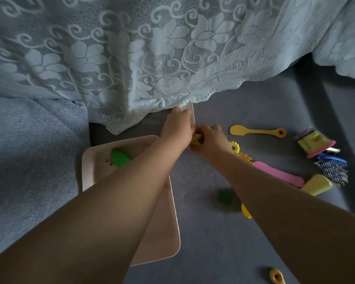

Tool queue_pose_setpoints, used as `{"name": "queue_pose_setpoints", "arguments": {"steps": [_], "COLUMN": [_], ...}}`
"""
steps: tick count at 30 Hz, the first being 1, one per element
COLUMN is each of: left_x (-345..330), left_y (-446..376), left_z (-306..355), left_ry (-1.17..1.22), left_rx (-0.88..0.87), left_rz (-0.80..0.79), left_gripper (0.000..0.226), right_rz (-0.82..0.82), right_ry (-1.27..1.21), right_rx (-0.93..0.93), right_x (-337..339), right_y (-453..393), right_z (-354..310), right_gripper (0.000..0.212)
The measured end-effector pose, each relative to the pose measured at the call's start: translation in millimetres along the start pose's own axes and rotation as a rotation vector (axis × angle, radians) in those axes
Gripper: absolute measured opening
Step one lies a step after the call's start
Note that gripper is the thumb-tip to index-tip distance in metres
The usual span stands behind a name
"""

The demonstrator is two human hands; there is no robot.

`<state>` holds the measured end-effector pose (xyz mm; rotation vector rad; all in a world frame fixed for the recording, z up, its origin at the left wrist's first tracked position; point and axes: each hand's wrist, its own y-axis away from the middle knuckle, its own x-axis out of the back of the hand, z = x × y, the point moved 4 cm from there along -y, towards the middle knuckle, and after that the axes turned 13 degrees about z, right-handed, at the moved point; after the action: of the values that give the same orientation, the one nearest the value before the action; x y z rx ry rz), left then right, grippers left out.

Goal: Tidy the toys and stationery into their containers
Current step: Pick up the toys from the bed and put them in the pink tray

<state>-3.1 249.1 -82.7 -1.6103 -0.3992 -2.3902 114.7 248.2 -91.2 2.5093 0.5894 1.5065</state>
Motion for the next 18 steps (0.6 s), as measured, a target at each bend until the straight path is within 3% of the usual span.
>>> {"name": "queue_pose_setpoints", "arguments": {"steps": [8, 14, 18], "left_x": [25.9, 86.5, 134.2], "left_y": [1.8, 36.7, 103.6], "left_z": [-17.5, -31.3, -51.0], "left_ry": [0.199, 0.313, 0.36], "left_rx": [0.29, 0.293, 0.36], "left_rz": [0.19, 0.449, 0.569], "left_gripper": [0.025, 0.027, 0.032], "right_rz": [0.019, 0.056, 0.052], "right_ry": [-0.006, -0.096, -0.11], "right_rx": [-0.043, -0.021, 0.099], "right_x": [13.6, 36.3, 49.8], "right_y": [10.5, 29.1, 65.4], "right_z": [4.7, -12.1, -52.1], "right_gripper": [0.024, 0.025, 0.023]}}
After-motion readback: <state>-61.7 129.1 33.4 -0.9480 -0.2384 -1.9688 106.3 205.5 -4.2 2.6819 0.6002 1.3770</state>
